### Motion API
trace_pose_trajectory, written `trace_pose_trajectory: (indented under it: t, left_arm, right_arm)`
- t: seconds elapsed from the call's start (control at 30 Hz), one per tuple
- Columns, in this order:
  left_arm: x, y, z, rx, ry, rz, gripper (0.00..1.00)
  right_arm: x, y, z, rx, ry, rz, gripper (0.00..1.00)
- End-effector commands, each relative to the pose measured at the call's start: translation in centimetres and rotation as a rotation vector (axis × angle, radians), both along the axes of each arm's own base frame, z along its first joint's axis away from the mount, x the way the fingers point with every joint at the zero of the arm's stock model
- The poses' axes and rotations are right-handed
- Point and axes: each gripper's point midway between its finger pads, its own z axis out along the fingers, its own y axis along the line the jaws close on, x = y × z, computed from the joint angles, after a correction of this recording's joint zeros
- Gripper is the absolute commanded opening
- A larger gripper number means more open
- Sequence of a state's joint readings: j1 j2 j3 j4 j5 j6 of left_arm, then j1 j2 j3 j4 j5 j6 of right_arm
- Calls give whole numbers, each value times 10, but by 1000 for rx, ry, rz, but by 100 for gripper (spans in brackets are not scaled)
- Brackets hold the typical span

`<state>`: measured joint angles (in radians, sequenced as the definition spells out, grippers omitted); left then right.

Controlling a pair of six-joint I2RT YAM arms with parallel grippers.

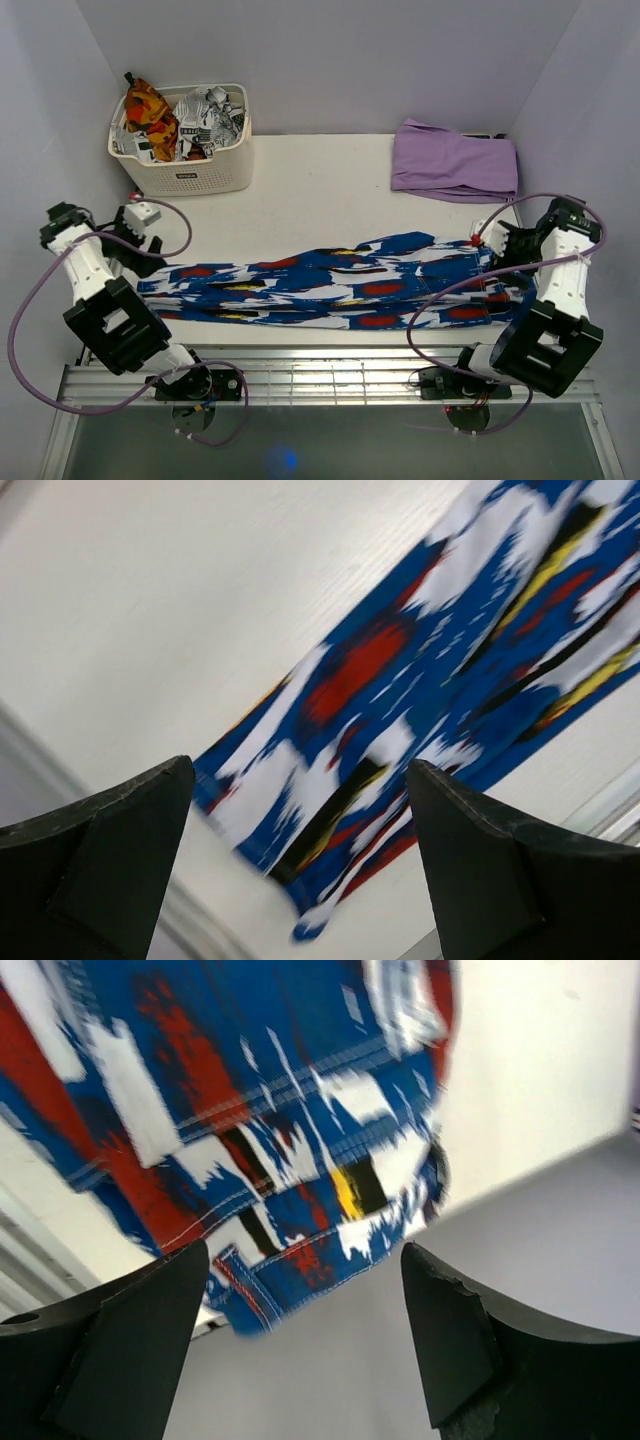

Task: Fold and stack the trousers
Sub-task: Fold the trousers

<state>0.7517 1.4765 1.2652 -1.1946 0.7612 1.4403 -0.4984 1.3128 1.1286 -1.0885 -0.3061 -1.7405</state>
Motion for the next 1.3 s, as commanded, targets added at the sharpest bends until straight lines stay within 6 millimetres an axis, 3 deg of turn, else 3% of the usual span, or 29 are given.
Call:
trace_pose_trajectory:
  t: [0.0, 0.13, 0.23, 0.3, 0.47, 0.6, 0.7, 0.87, 0.93, 1.0, 1.07, 1.1, 1.17, 1.2, 1.27]
  left_arm:
    - [0, -62, -7, -112, 68, -30, 98]
    - [-5, -83, -46, -165, 194, 20, 90]
    - [-3, -87, -69, -177, 276, 77, 81]
    - [-11, -97, -89, -167, 353, 95, 75]
    - [-18, -78, -140, -100, 527, 251, 66]
    - [-3, -55, -153, -71, 578, 378, 59]
    - [9, -38, -161, -35, 583, 460, 55]
    - [39, -18, -142, -15, 513, 472, 50]
    - [50, -18, -128, -32, 468, 467, 50]
    - [63, -25, -103, -88, 434, 438, 58]
    - [73, -57, -60, -242, 360, 312, 67]
    - [77, -71, -45, -255, 307, 216, 74]
    - [74, -101, -16, -246, 223, 90, 77]
    - [68, -129, -16, -215, 219, -10, 78]
    - [57, -156, -14, -156, 181, -148, 78]
  right_arm:
    - [-30, 11, -18, -46, 81, 39, 83]
    - [-32, 1, -20, -117, 75, 62, 87]
    - [-20, 9, -7, -43, 54, 27, 90]
    - [-17, 21, -13, 16, 105, 16, 88]
    - [-22, 34, -69, 38, 272, -89, 67]
    - [-17, 37, -95, 49, 312, -145, 65]
    - [-1, 40, -102, 61, 297, -179, 63]
    - [18, 58, -87, 131, 279, -168, 61]
    - [24, 62, -70, 152, 254, -166, 61]
    - [25, 70, -48, 192, 235, -159, 61]
    - [20, 69, -37, 186, 230, -156, 63]
    - [16, 67, -26, 166, 199, -145, 64]
    - [6, 51, -19, 96, 150, -114, 67]
    - [1, 45, -20, 70, 141, -105, 68]
    - [-12, 29, -24, 2, 129, -84, 70]
